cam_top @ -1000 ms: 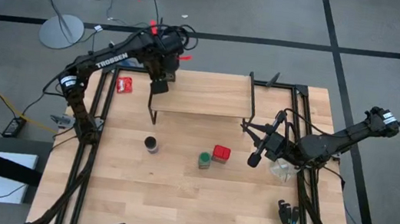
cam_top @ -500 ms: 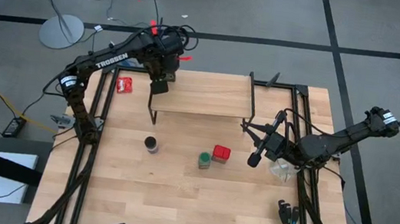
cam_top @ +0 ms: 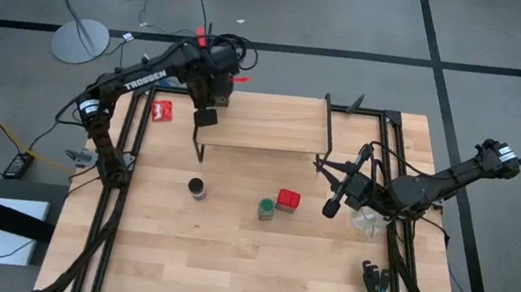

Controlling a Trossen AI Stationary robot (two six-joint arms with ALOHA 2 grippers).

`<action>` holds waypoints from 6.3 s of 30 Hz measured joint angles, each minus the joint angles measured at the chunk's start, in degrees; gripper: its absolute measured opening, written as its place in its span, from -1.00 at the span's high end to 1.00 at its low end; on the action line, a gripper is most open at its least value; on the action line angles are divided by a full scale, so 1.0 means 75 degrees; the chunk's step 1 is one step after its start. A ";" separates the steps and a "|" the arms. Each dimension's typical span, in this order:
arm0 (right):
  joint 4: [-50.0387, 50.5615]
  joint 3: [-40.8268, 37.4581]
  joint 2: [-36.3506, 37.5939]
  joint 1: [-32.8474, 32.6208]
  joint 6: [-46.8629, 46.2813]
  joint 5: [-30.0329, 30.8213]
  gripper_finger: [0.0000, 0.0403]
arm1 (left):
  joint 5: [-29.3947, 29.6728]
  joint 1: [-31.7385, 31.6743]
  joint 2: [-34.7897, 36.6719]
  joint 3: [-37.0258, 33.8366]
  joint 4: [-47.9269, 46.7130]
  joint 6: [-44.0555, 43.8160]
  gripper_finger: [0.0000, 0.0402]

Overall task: Shelf spices
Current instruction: Put the red seasoning can on the shelf

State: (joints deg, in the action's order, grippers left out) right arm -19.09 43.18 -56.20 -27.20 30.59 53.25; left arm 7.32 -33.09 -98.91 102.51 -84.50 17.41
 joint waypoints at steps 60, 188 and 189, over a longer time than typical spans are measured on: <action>-0.0741 -0.0003 0.0017 -0.0753 0.1537 0.1000 0.81 | 0.1493 0.5451 -0.1990 0.0945 0.4599 -0.0246 -0.40; -0.3467 0.0003 0.0017 -0.2678 0.4747 0.2810 0.81 | 0.0035 0.1102 -0.3025 0.4320 0.1420 0.0603 -0.02; -0.3458 0.0003 0.0018 -0.2678 0.4747 0.2812 0.81 | -0.0019 0.0997 -0.3025 0.4320 0.1407 0.0616 -0.02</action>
State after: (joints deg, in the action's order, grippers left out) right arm -45.03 43.20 -56.06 -47.29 66.19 74.35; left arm 7.18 -25.61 -121.60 134.91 -73.95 22.03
